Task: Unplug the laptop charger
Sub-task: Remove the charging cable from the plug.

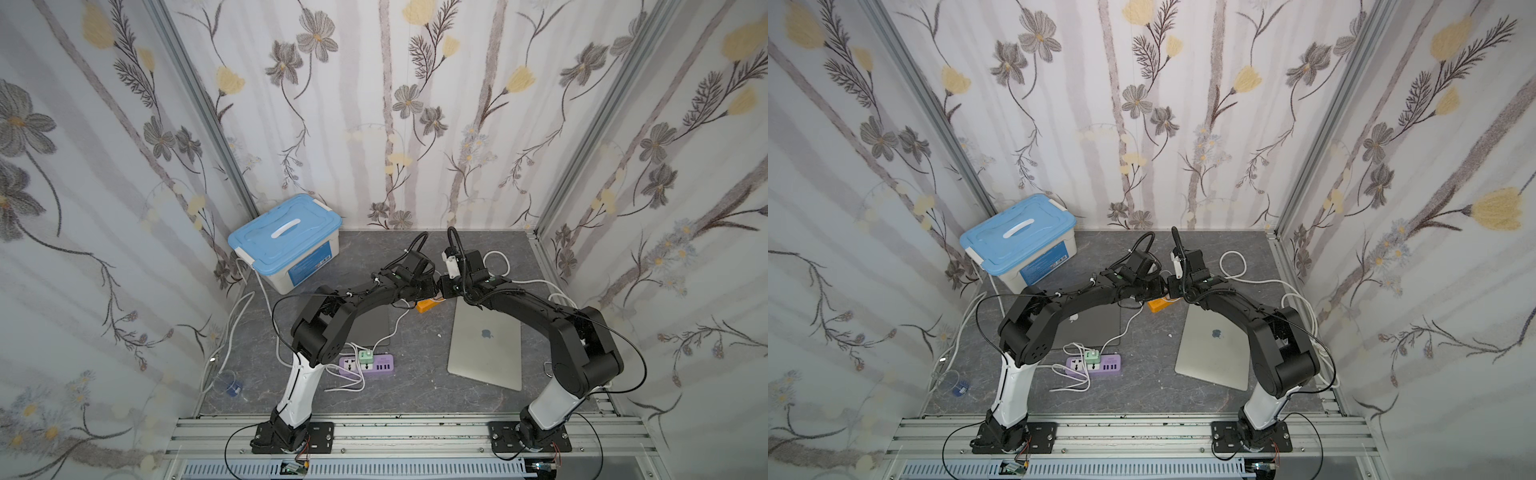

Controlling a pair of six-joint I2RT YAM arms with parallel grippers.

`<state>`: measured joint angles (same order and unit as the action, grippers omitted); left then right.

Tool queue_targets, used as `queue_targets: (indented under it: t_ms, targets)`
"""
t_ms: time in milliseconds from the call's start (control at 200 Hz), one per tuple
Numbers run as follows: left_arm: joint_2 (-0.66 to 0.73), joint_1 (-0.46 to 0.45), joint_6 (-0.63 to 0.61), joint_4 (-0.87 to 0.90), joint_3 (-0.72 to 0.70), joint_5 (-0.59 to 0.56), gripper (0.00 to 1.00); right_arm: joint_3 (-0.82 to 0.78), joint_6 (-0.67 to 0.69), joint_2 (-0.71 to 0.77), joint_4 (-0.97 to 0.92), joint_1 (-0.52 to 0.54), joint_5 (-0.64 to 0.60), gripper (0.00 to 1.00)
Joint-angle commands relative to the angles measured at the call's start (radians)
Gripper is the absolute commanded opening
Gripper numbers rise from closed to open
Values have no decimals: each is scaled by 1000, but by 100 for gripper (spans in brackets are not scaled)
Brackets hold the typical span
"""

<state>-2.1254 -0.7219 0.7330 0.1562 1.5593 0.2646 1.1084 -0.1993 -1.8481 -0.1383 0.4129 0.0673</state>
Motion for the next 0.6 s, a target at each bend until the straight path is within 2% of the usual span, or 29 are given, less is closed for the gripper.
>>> queue_targets:
  t_ms: [0,230,599]
  targets:
    - [-1,3,-1,88,-11,-35,40,1,13,-7,25,1,-5,34]
    - [-1,12,28,34,-40,12,40,-7,18,-13,36,1,3,28]
    - [-1,11,28,24,-56,21,40,-7,14,-10,38,1,-10,16]
